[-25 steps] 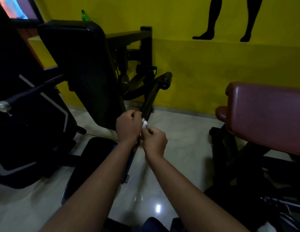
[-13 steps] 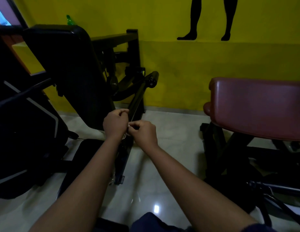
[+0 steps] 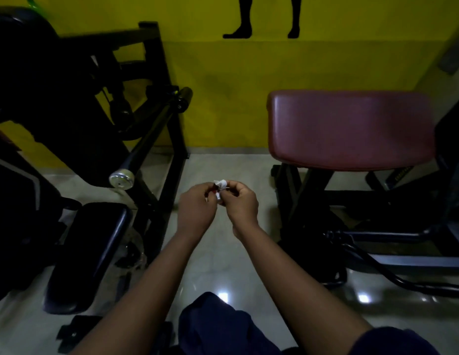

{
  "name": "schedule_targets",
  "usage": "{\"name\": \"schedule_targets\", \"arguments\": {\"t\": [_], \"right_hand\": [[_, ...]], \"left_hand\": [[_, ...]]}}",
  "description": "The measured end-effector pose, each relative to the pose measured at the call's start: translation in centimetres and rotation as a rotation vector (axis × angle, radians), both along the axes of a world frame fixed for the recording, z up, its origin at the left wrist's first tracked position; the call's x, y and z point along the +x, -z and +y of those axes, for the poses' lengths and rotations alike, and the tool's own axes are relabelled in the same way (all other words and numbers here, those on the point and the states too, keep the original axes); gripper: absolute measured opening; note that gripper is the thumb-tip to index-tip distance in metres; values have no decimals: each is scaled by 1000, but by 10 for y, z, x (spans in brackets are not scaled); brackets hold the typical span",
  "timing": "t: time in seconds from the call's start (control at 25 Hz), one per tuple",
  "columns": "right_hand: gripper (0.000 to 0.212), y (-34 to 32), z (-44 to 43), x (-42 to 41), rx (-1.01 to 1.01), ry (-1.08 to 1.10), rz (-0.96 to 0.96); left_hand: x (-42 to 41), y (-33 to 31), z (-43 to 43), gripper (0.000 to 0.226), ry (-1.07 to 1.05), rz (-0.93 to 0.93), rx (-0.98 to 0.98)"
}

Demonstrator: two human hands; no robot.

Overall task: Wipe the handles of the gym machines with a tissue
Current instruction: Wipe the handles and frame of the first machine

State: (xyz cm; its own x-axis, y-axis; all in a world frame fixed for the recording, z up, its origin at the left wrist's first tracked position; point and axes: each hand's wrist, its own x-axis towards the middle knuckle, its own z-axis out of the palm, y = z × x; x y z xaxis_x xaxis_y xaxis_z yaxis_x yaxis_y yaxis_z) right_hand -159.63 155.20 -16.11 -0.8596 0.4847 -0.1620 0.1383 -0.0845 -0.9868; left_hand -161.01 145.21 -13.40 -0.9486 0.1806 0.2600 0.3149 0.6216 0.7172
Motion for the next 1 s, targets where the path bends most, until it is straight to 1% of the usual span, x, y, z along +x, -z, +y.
{"name": "schedule_targets", "arguments": {"t": [0.08, 0.2, 0.28, 0.44, 0.6, 0.72, 0.84, 0.88, 0.92, 1.0], "right_hand": [[17, 14, 30, 32, -5, 31, -30], [3, 27, 66, 81, -8, 95, -55], [6, 33, 86, 112, -31, 119, -67], [8, 60, 118, 157, 27, 128, -203], [10, 96, 144, 183, 269, 53, -295], [12, 110, 148, 188, 500, -129, -233], [12, 131, 145, 176, 748, -305, -114], [18, 142, 144, 170, 840, -333, -92], [24, 153, 141, 162, 922, -380, -96], [23, 173, 133, 158, 1054, -568, -125]], "left_hand": [[25, 11, 31, 29, 57, -43, 26], [62, 31, 67, 29, 141, -129, 10], [86, 43, 85, 29, 174, -194, 7], [124, 73, 105, 25, 171, -322, 17], [146, 107, 105, 23, 66, -477, 45], [155, 128, 101, 25, -17, -598, 75], [157, 151, 100, 28, -120, -769, 150], [157, 158, 100, 29, -142, -817, 180], [158, 165, 100, 29, -162, -857, 217], [159, 174, 103, 25, -212, -942, 337]]}}
